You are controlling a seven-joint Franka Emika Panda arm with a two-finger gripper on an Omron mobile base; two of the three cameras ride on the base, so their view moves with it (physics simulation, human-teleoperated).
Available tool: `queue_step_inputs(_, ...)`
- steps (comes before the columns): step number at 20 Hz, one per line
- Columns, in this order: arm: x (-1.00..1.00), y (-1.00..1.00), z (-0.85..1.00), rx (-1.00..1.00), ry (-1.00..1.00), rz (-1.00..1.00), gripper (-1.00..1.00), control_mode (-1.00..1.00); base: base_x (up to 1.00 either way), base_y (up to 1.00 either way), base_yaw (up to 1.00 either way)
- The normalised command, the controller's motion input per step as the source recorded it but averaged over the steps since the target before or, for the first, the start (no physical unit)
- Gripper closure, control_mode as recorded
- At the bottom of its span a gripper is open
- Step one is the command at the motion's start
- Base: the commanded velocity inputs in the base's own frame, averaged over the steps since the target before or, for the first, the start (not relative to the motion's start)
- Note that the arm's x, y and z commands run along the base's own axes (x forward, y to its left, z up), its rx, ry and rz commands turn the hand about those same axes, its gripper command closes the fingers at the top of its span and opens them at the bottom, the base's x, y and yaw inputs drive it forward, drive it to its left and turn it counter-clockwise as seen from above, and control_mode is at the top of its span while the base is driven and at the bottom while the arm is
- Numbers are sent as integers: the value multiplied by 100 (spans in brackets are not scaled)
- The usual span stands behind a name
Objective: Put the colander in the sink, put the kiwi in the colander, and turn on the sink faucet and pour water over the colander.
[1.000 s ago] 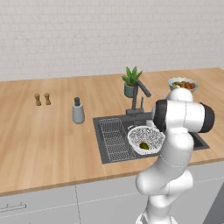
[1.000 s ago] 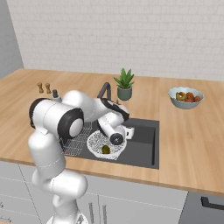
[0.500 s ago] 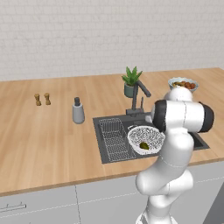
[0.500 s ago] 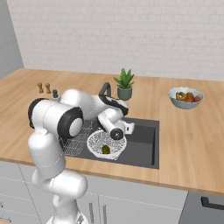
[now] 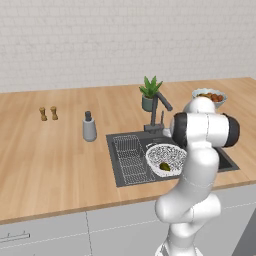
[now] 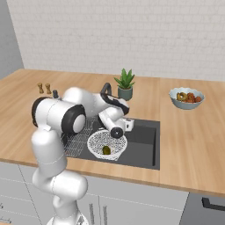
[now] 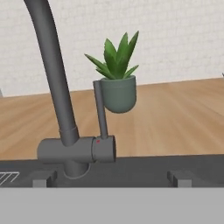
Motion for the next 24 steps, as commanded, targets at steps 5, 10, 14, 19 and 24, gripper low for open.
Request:
queue_step_inputs(5, 28, 0, 4, 1, -4, 0, -100, -100, 0, 0, 0)
queue_step_inputs(10, 24, 0, 2, 0, 0, 0, -100, -100, 0, 0, 0)
queue_step_inputs(14, 14, 0, 0, 0, 0, 0, -100, -100, 0, 0, 0)
queue_step_inputs(19, 16, 0, 0, 0, -1, 0, -100, -100, 0, 0, 0)
queue_step_inputs(24, 21, 0, 0, 0, 0, 0, -100, -100, 0, 0, 0)
